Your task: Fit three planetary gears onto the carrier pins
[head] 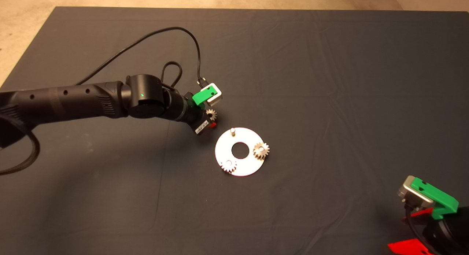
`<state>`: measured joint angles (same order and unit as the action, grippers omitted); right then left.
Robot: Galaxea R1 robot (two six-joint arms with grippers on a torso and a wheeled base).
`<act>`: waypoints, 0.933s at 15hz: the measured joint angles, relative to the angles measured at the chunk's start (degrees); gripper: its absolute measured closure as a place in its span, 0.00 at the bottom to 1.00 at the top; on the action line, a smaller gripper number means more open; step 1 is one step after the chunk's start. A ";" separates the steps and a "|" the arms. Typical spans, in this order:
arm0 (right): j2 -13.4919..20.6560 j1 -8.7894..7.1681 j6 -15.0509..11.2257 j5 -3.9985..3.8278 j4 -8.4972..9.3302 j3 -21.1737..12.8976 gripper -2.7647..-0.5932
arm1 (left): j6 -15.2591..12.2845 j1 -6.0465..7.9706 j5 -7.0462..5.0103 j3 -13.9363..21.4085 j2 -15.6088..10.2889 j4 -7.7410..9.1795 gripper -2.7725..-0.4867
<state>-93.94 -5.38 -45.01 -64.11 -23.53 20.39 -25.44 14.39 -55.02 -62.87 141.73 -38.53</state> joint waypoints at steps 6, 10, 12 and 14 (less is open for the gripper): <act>0.63 0.00 0.00 0.02 0.00 -0.15 0.26 | -2.43 4.48 -1.92 6.99 -0.61 1.24 0.90; 0.61 0.00 0.01 0.06 0.00 -0.22 0.26 | -5.55 4.51 -2.25 8.65 -0.94 1.19 0.90; 0.59 -0.02 0.02 0.08 0.00 -0.22 0.26 | -6.63 4.49 -2.05 10.32 -0.62 1.24 0.90; 0.61 -0.02 0.05 0.06 0.00 -0.22 0.26 | -6.64 4.49 -1.80 10.46 -0.50 1.21 0.90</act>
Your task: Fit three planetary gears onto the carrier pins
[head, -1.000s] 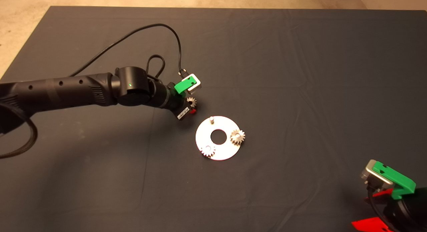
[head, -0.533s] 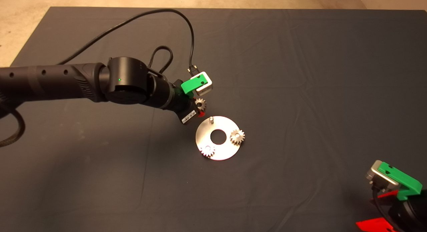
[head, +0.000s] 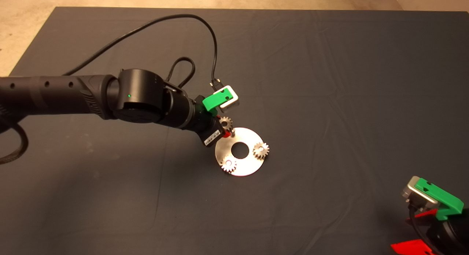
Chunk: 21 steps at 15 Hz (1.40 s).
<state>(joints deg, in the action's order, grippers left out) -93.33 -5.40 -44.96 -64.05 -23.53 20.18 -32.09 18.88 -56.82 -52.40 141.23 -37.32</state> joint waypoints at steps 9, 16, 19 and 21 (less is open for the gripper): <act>0.00 0.00 0.01 0.11 0.00 -0.04 0.26 | 0.00 -1.13 1.59 -2.68 0.74 -1.26 0.90; 0.17 0.00 0.09 0.20 0.00 -0.11 0.26 | 0.01 -3.35 3.62 -5.20 1.55 -2.01 0.91; 0.20 0.00 0.09 0.18 0.00 -0.12 0.26 | 0.01 -4.69 3.93 -5.59 2.01 -2.47 0.91; 0.20 0.00 0.09 0.22 0.00 -0.12 0.26 | 0.01 -4.74 3.97 -5.64 2.49 -2.83 0.91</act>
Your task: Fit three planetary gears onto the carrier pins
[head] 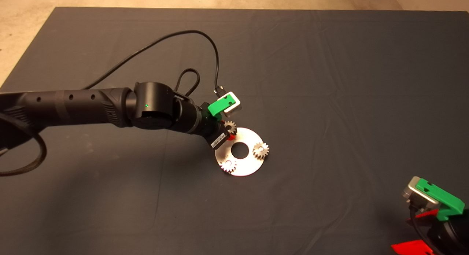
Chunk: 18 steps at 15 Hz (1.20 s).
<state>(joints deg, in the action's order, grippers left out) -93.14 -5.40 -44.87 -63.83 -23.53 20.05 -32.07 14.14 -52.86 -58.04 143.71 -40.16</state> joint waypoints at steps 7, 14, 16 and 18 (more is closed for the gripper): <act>0.00 0.00 0.00 -0.02 0.00 0.00 0.26 | -0.01 -0.69 2.94 -2.52 0.78 -0.46 0.91; 0.00 0.00 0.00 0.03 0.00 -0.02 0.26 | 0.00 -1.28 3.96 -2.86 1.24 -1.84 0.91; -0.02 0.00 0.00 0.24 0.00 -0.02 0.26 | 0.00 -1.28 3.96 -2.86 1.24 -1.84 0.91; -0.02 0.00 0.00 0.33 0.00 -0.02 0.26 | 0.00 -1.28 3.99 -2.88 1.27 -1.85 0.91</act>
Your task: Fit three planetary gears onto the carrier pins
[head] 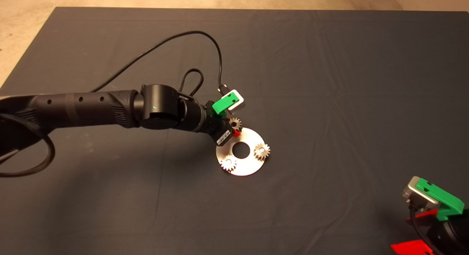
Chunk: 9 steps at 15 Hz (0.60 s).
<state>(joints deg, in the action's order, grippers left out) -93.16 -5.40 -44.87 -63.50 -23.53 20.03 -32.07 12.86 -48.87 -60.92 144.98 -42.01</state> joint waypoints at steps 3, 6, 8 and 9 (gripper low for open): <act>0.00 0.00 0.00 0.11 0.00 0.00 0.26 | 0.11 0.01 0.01 0.00 0.02 0.00 0.91; 0.00 -0.02 0.00 0.13 0.00 0.00 0.26 | 1.01 0.04 -0.75 0.00 0.69 -0.16 0.91; 0.00 0.00 0.00 0.29 0.00 0.00 0.26 | 1.07 0.11 -2.15 0.00 1.10 -0.24 0.91; 0.02 -0.01 0.00 0.51 0.00 0.00 0.26 | 1.07 -0.02 -2.85 0.00 1.23 -0.29 0.91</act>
<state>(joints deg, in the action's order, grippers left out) -93.14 -5.41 -44.87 -62.99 -23.53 20.03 -31.00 12.84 -51.73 -60.92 146.21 -42.30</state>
